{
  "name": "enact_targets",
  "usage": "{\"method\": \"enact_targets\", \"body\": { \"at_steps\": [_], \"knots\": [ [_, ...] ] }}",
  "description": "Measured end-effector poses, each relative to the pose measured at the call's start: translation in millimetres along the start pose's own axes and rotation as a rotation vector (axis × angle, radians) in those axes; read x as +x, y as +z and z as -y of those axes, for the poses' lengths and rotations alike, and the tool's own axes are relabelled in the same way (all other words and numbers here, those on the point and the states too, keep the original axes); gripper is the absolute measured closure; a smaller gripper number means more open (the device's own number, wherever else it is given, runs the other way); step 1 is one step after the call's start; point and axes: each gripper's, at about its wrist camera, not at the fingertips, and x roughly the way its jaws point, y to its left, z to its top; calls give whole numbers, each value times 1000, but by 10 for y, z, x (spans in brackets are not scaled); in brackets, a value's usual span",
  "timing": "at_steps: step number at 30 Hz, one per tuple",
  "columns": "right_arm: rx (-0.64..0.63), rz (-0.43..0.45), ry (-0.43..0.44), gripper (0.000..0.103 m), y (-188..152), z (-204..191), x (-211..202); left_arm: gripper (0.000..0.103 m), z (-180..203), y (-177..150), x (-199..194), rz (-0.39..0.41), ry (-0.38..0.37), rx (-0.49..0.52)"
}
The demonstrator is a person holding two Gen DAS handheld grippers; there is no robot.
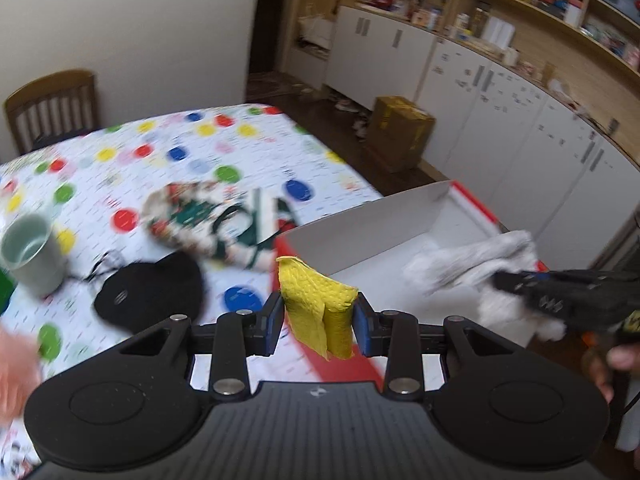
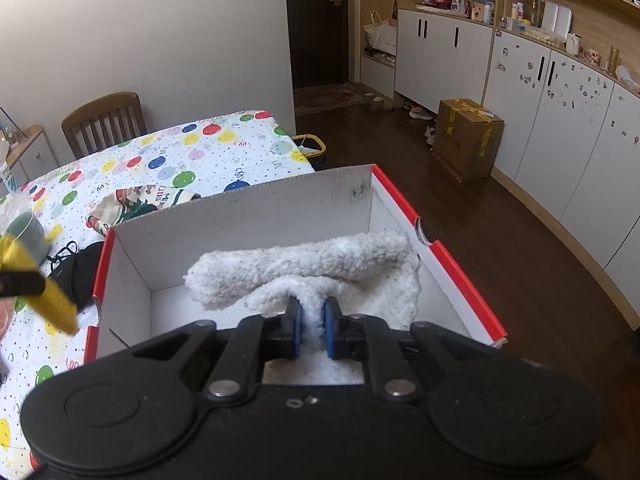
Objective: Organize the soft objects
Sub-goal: 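Release the towel in the box while the left tool carries the yellow cloth over, then open the left tool to drop the yellow cloth into the box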
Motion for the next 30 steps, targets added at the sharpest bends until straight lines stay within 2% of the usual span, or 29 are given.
{"method": "enact_targets", "body": {
  "at_steps": [7, 11, 20, 24, 30],
  "knots": [
    [-18, -19, 6, 92, 2, 29, 79, 68, 495, 249, 404, -55, -52, 102],
    [-43, -42, 16, 91, 8, 9, 161, 68, 653, 281, 783, -143, -51, 134],
    [-111, -117, 48, 90, -106, -60, 423, 68, 750, 118, 1302, -261, 2, 171],
    [-134, -145, 65, 86, -145, -88, 470, 68, 772, 78, 1472, -319, 3, 173],
    [-149, -165, 84, 82, -175, -121, 487, 68, 796, 68, 1536, -329, 10, 182]
  ]
}}
